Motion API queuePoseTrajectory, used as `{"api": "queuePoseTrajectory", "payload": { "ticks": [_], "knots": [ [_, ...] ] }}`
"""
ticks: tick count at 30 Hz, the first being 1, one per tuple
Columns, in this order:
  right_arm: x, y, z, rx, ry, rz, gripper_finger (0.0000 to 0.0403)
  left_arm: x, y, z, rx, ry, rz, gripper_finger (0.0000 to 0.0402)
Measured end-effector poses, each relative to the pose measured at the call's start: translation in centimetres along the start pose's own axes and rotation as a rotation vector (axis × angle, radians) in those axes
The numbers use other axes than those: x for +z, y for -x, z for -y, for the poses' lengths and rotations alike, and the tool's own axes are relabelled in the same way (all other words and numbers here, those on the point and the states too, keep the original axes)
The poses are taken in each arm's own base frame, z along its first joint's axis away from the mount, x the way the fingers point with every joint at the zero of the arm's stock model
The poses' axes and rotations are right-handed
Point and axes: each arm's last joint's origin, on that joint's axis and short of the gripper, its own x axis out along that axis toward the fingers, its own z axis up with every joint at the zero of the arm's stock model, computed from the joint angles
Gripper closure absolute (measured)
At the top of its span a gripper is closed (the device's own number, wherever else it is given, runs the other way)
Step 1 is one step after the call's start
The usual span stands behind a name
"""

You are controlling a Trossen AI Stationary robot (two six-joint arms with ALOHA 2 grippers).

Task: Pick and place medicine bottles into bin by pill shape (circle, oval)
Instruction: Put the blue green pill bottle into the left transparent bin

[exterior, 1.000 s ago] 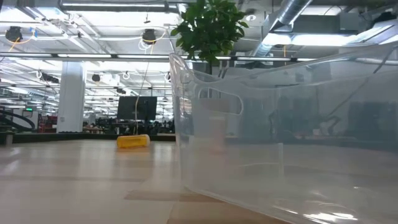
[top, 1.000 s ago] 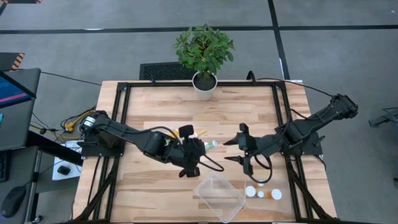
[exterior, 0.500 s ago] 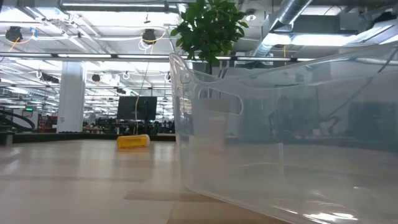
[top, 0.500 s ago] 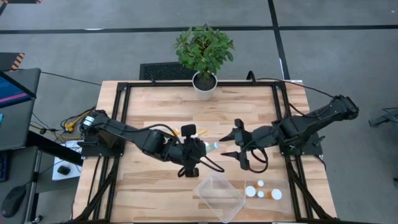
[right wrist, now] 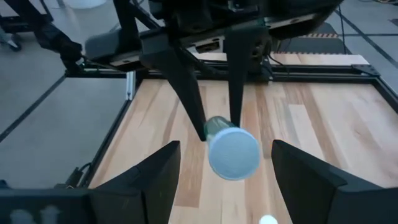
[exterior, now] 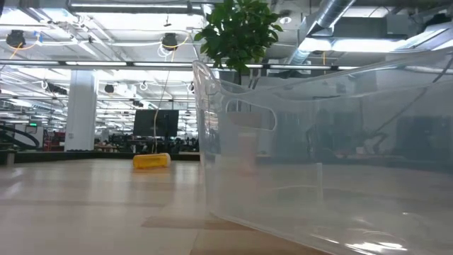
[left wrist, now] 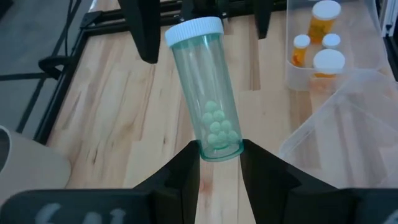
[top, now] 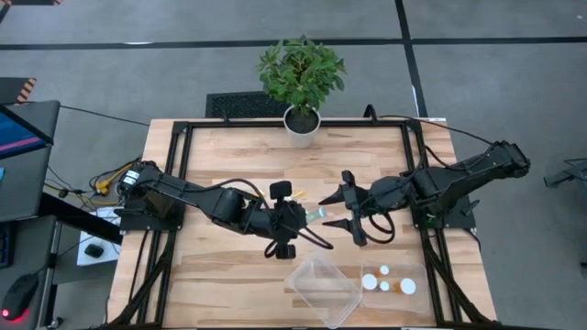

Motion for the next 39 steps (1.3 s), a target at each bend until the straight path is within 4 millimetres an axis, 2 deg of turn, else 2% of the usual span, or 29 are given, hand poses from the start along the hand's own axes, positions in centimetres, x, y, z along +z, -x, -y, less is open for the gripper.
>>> {"api": "queuePoseTrajectory", "payload": {
  "ticks": [10, 24, 32, 35, 39],
  "knots": [
    [0.04, -0.02, 0.13, -0.003, -0.003, 0.002, 0.0155, 0.06, -0.17, -0.27, -0.017, 0.004, -0.004, 0.0303],
    [0.05, -0.08, 0.48, -0.014, -0.003, 0.000, 0.0272, 0.06, -0.19, -0.27, -0.012, -0.017, -0.003, 0.0303],
    [0.04, -0.08, 0.48, -0.015, -0.013, -0.001, 0.0288, 0.08, -0.29, -0.50, -0.007, -0.014, -0.005, 0.0303],
    [0.03, -0.08, 0.49, -0.015, -0.015, -0.002, 0.0288, 0.06, -0.29, -0.48, -0.013, -0.003, -0.008, 0.0288],
    [-0.17, 0.24, 0.43, -0.014, -0.030, -0.027, 0.0288, -0.20, 0.13, -0.39, -0.026, 0.040, -0.031, 0.0244]
  ]
}}
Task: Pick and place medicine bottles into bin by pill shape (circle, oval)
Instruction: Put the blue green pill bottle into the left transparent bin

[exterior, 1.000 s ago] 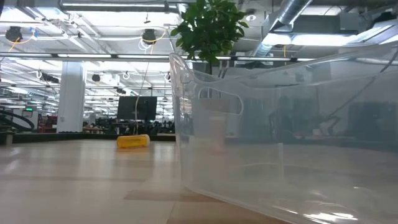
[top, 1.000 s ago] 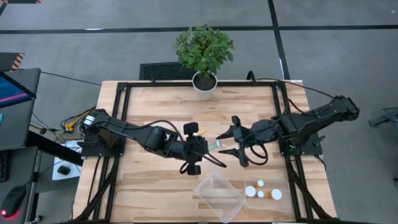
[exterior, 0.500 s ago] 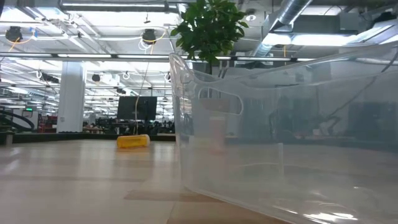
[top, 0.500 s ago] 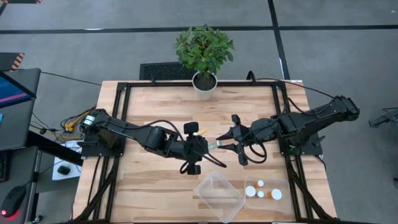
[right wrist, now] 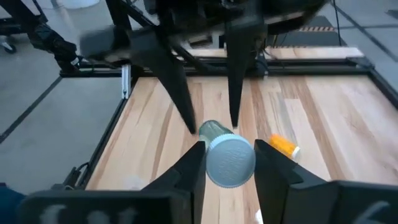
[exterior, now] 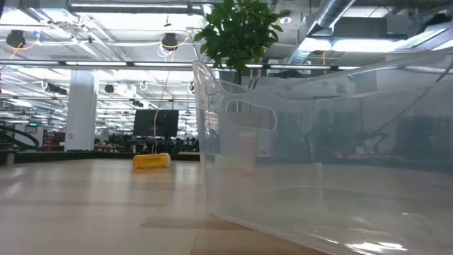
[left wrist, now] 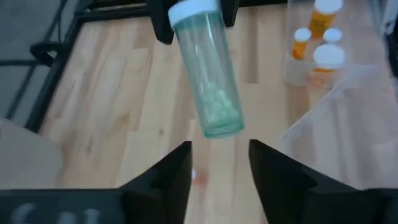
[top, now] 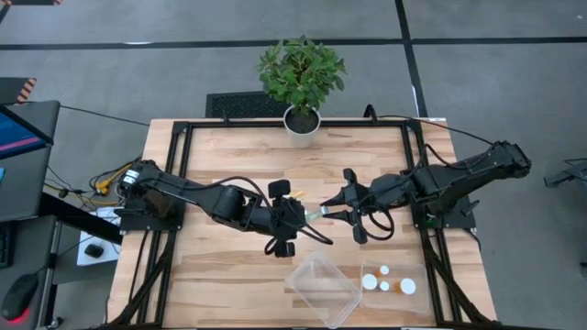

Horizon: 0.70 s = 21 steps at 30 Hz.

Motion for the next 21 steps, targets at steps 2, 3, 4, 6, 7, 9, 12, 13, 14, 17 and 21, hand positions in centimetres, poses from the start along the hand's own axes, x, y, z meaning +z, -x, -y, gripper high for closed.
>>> {"api": "queuePoseTrajectory", "payload": {
  "ticks": [2, 3, 4, 6, 7, 9, 12, 13, 14, 17, 21],
  "knots": [
    [-0.4, 0.0, 0.0, -0.004, -0.007, -0.037, 0.0288, -0.1, 0.4, 0.0, -0.022, 0.022, -0.014, 0.0220],
    [-0.5, 0.0, -0.1, -0.003, -0.006, -0.053, 0.0288, -0.2, 0.6, -0.1, -0.035, 0.035, -0.017, 0.0209],
    [-0.7, 0.0, -0.2, -0.001, -0.009, -0.063, 0.0288, -0.2, 0.9, -0.1, -0.046, 0.048, -0.024, 0.0198],
    [-0.9, 0.0, -0.4, 0.004, -0.003, -0.085, 0.0288, -0.7, 1.2, -0.1, -0.062, 0.066, -0.073, 0.0181],
    [-1.0, 0.0, -0.6, 0.010, -0.001, -0.094, 0.0288, -0.9, 1.4, -0.3, -0.061, 0.081, -0.095, 0.0175],
    [-1.4, 0.1, -1.0, 0.019, 0.002, -0.125, 0.0288, -1.6, 2.2, -0.6, -0.048, 0.103, -0.149, 0.0167],
    [-1.9, 0.3, -1.7, 0.038, 0.006, -0.162, 0.0289, -1.9, 3.8, -1.4, -0.012, 0.148, -0.163, 0.0165],
    [-2.1, 0.3, -2.0, 0.046, 0.015, -0.180, 0.0289, -2.0, 4.4, -1.8, -0.001, 0.165, -0.154, 0.0164],
    [-2.3, 0.3, -2.3, 0.055, 0.021, -0.194, 0.0289, -1.9, 5.0, -2.1, 0.007, 0.181, -0.141, 0.0164],
    [-2.8, -0.1, -3.2, 0.055, 0.016, -0.220, 0.0289, -1.8, 7.1, -3.2, 0.038, 0.227, -0.077, 0.0164],
    [-3.4, -1.3, -4.6, 0.066, 0.026, -0.283, 0.0289, -2.0, 9.5, -4.6, 0.083, 0.283, -0.011, 0.0164]
  ]
}}
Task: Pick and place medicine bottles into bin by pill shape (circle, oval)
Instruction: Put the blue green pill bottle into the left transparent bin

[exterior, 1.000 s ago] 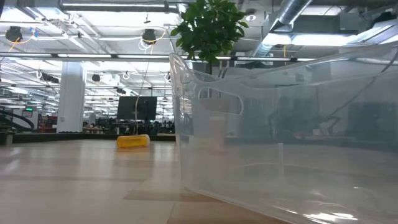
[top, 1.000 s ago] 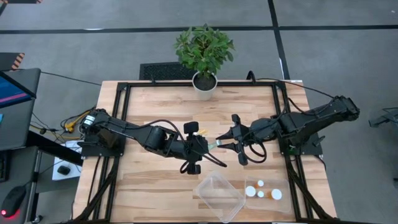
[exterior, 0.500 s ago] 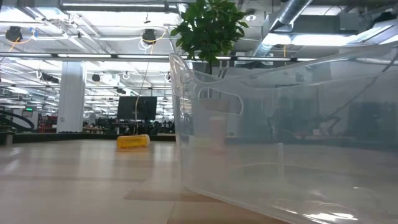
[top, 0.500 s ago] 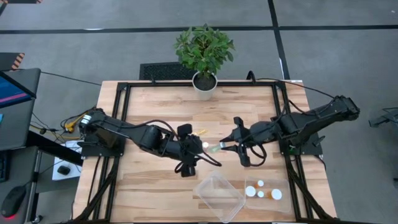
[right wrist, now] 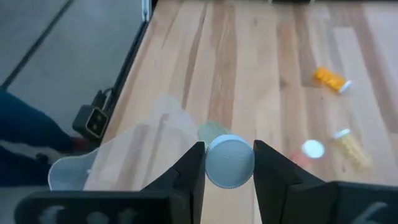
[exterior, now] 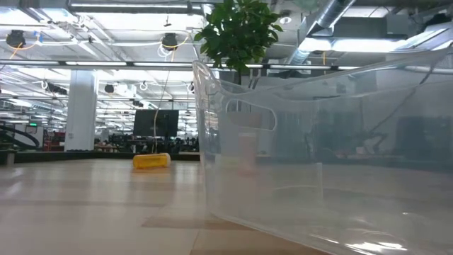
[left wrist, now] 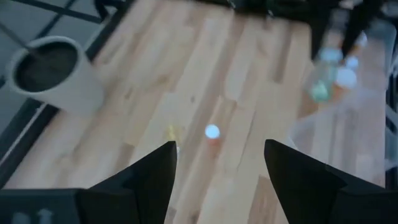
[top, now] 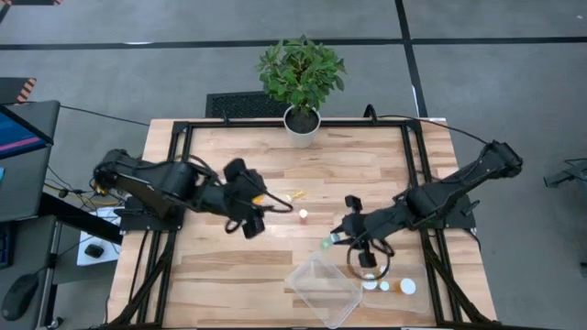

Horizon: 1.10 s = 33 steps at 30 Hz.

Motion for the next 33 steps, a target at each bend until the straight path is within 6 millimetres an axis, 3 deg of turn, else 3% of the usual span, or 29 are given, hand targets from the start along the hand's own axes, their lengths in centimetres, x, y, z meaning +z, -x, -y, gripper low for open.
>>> {"api": "queuePoseTrajectory", "payload": {
  "ticks": [7, 14, 23, 33],
  "knots": [
    [1.2, -3.5, -2.6, -0.036, 0.081, -0.237, 0.0289, -0.2, 3.2, -2.2, 0.018, 0.081, 0.059, 0.0164],
    [2.2, -6.1, -6.4, -0.052, 0.094, -0.394, 0.0289, -0.8, 4.4, -3.3, 0.034, 0.061, 0.036, 0.0164],
    [-0.2, -9.0, -11.1, -0.084, 0.001, -0.497, 0.0289, -1.6, 4.5, -3.6, 0.076, 0.002, -0.031, 0.0164],
    [-3.4, -11.4, -13.5, -0.150, -0.092, -0.580, 0.0282, -1.8, 4.5, -3.7, 0.087, -0.034, -0.048, 0.0164]
  ]
}}
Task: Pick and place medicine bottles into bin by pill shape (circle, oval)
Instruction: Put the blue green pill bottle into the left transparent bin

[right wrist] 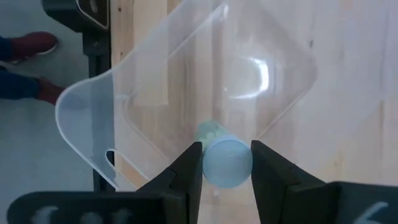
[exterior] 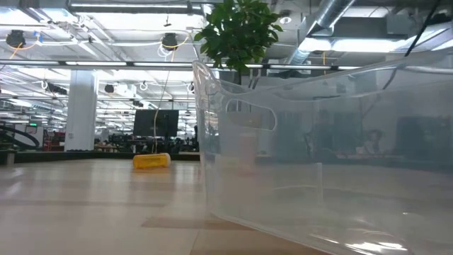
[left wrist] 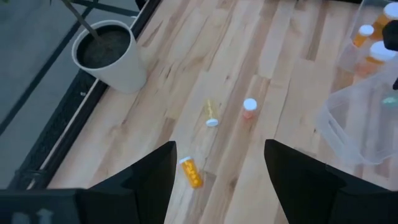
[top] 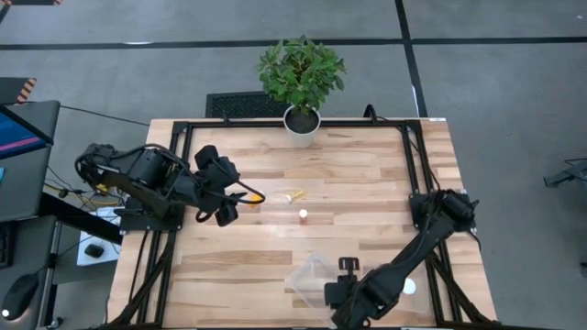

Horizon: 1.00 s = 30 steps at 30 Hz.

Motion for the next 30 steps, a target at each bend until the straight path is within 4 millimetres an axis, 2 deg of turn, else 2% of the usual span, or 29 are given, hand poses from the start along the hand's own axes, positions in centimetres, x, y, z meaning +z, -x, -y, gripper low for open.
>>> {"api": "queuePoseTrajectory", "payload": {
  "ticks": [8, 22, 30],
  "knots": [
    [-0.7, -1.2, -0.3, -0.022, -0.028, -0.034, 0.0280, 0.0, 0.0, 0.0, 0.016, -0.023, 0.010, 0.0164],
    [-0.9, -1.2, 0.0, -0.082, -0.029, -0.015, 0.0279, 0.1, 0.0, -0.1, 0.038, -0.025, 0.022, 0.0164],
    [-1.1, -3.1, -0.8, -0.078, -0.005, -0.038, 0.0277, 0.1, 0.0, -0.1, 0.038, -0.025, 0.021, 0.0164]
  ]
}}
